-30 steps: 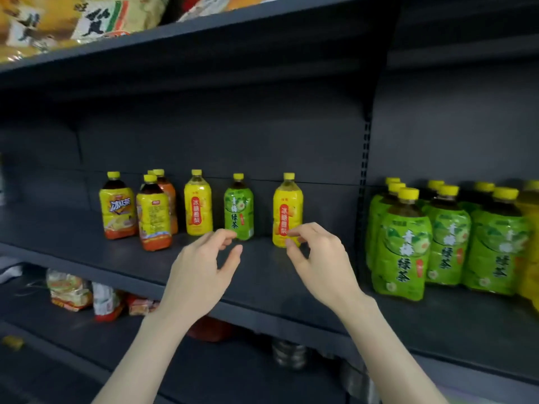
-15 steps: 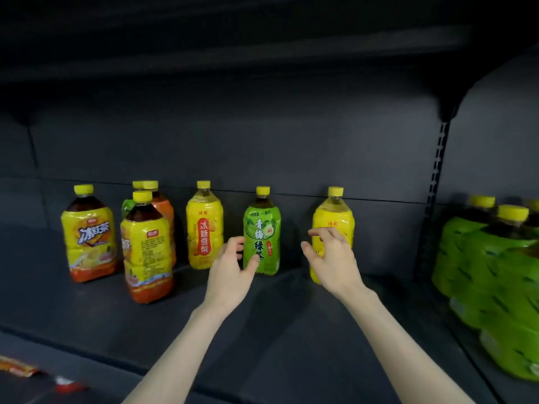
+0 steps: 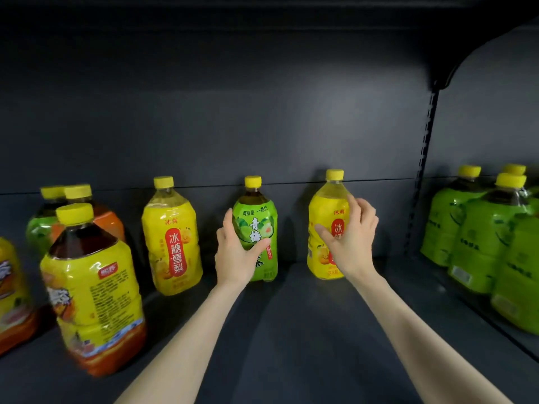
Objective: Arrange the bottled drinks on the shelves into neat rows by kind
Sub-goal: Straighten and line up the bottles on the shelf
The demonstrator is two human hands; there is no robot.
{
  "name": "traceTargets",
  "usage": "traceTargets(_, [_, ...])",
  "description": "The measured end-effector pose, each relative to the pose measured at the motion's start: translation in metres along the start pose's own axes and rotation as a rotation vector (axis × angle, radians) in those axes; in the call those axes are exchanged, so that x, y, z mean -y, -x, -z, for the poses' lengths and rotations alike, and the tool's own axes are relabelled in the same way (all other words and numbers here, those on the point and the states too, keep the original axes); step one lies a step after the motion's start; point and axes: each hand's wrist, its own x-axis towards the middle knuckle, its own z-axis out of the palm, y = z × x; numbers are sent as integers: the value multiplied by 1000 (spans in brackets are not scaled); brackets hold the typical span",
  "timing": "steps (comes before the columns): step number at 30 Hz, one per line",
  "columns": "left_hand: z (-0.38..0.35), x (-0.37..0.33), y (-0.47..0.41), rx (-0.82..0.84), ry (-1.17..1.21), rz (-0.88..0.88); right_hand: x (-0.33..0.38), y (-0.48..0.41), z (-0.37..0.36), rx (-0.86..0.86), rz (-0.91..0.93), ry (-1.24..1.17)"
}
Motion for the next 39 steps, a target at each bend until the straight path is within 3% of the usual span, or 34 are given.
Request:
traceTargets(7, [-1,9,-1,-18,-29,-34,2,-7,-14,110,-200,-127])
traceTargets(20, [43,-1,24,204,-120,-2,51,38,-7,235,-88,-95])
traceTargets(28, [123,0,106,-298,-8,-245,86,72,-10,225,-111,-114])
traceTargets(33, [144,17,105,-619,-56,-29,104,91,-19,265,-118,-366])
traceTargets(35, [155,28,95,-651,-101,56,108,96,-19,298,-136,-479])
traceTargets(39, [167,42,77,-514,26,189,109,100,-17,326,-111,-513])
